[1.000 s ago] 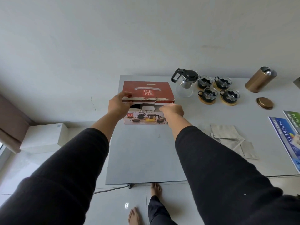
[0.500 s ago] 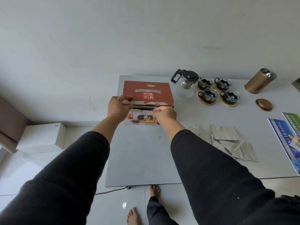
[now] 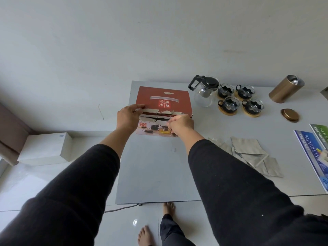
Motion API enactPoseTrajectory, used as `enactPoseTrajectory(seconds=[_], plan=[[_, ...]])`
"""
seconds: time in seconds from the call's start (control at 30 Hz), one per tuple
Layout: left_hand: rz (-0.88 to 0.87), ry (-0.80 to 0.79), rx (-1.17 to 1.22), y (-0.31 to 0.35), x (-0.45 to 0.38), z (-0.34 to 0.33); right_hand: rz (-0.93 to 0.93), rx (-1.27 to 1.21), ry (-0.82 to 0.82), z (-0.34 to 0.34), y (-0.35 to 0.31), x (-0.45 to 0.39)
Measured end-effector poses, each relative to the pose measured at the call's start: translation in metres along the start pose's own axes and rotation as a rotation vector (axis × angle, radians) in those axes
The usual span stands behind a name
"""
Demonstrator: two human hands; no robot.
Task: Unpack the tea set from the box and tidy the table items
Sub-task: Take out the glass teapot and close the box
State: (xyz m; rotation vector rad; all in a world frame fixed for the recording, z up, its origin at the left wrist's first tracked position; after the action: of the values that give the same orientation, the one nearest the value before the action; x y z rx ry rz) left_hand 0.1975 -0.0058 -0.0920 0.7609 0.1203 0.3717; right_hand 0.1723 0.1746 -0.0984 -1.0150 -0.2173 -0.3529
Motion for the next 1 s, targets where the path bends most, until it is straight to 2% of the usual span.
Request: enactPoseTrajectory(seconds=[0.37,0.5,1.0], plan=[[0.056,0.086,0.039,0.002,-0.003,-0.007,-0.076,0.02,-0.016,0.004,-0.001,-0.008],[0.046,0.121,0.066,0.002,-0.003,-0.01,-0.045,0.044,-0.034,0.006,-0.001,-0.011],[-0.038,0.068,-0.081,-0.005,-0.008,-0.012,-0.019,0.08,-0.009,0.004,-0.003,-0.018]])
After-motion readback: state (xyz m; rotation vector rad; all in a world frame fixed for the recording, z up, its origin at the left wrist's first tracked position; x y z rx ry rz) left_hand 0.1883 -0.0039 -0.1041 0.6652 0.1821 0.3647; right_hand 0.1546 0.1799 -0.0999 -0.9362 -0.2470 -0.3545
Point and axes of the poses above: each hand's wrist, its own x-axis away from the middle knuckle, its own z-axis out of the back of the hand, y = z × x, the point moved 2 cm from there along -x, towards the middle knuckle, and after that the axes turned 10 degrees about -x, right-handed, at the moved point
